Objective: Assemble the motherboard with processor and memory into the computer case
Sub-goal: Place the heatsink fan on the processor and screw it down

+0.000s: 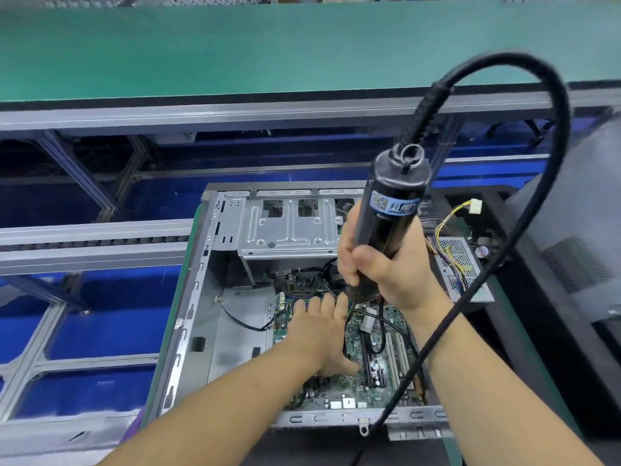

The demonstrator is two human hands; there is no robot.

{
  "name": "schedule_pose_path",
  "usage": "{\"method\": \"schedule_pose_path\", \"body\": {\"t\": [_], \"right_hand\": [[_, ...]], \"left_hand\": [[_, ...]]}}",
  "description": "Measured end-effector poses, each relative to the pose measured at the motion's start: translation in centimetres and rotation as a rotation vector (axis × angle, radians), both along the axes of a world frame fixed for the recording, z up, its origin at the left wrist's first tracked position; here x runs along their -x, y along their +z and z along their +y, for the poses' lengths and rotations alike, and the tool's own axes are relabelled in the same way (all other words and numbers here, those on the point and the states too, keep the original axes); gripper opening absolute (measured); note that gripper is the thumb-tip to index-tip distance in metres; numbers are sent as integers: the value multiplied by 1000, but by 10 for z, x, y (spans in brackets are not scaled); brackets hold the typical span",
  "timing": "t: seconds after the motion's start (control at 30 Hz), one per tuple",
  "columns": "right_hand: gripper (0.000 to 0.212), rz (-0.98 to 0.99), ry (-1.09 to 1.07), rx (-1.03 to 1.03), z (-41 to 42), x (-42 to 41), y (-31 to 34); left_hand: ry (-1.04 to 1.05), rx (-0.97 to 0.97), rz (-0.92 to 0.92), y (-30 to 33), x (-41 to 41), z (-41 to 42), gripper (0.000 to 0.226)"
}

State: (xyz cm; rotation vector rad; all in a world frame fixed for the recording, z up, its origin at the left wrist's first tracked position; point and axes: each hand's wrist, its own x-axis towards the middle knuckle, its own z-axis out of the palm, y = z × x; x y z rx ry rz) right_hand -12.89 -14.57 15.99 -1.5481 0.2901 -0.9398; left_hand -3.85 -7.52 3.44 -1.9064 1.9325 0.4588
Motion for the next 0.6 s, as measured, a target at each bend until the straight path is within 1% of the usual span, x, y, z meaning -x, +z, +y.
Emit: {"method": "schedule_pose_path", "body": {"t": [0.1,0.23,0.37,0.53,0.6], "right_hand": [[58,-3,-27,-25,-2,2,-2],[38,-15,-95,-14,-6,4,-2],[33,1,-102,8,-5,2,0],[34,11,-101,-4,-4,2,-3],[42,0,-111,-15,-4,3,-5]], "left_hand": [[5,-14,-10,1,0,0,119],[7,-57,-27,0,2,-4,124],[10,-70,-34,0,3,-4,124],[14,-53,-50,-1,4,-4,124],[19,-36,-49,-2,4,-4,123]]}}
